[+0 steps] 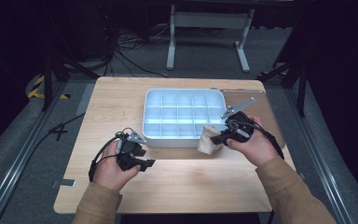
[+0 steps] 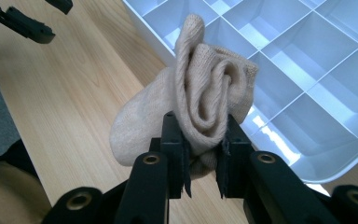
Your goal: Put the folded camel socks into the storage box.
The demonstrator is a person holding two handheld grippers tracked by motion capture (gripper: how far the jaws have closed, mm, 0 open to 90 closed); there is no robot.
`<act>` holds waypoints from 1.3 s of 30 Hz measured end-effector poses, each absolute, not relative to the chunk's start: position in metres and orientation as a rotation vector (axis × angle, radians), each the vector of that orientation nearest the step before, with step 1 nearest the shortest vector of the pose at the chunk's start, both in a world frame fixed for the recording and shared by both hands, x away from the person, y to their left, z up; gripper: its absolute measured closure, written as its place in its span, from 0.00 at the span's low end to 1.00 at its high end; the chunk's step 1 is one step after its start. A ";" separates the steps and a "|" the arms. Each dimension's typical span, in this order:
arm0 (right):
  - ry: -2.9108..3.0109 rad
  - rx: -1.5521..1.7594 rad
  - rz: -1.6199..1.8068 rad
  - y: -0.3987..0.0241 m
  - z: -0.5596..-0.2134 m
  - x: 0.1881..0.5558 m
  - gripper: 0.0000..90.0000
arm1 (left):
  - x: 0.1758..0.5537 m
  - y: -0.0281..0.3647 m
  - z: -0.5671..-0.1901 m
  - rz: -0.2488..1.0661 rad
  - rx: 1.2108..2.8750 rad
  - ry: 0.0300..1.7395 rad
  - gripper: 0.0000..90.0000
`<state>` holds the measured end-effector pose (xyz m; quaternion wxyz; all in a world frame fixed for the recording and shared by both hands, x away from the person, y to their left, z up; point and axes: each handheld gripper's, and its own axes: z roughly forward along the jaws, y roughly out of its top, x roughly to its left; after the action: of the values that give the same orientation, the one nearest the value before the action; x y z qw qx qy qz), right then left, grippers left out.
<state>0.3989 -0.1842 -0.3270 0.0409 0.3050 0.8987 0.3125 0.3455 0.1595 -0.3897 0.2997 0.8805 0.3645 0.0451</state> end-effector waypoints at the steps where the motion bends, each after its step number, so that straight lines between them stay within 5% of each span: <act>1: 2.753 0.935 0.978 -0.186 -0.326 0.402 0.84 | 0.346 0.159 -0.390 0.119 2.339 0.966 0.53; 21: 2.675 0.959 0.859 -0.201 -0.314 0.434 0.84 | 0.346 0.160 -0.390 0.119 2.328 0.968 0.53; 39: 2.643 1.010 0.627 -0.202 -0.336 0.467 0.84 | 0.348 0.162 -0.391 0.109 2.329 0.969 0.53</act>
<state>0.4669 -0.2023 -0.3362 0.1214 0.3461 0.9052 0.2149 0.3479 0.1620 -0.3913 0.3037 0.8789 0.3655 0.0412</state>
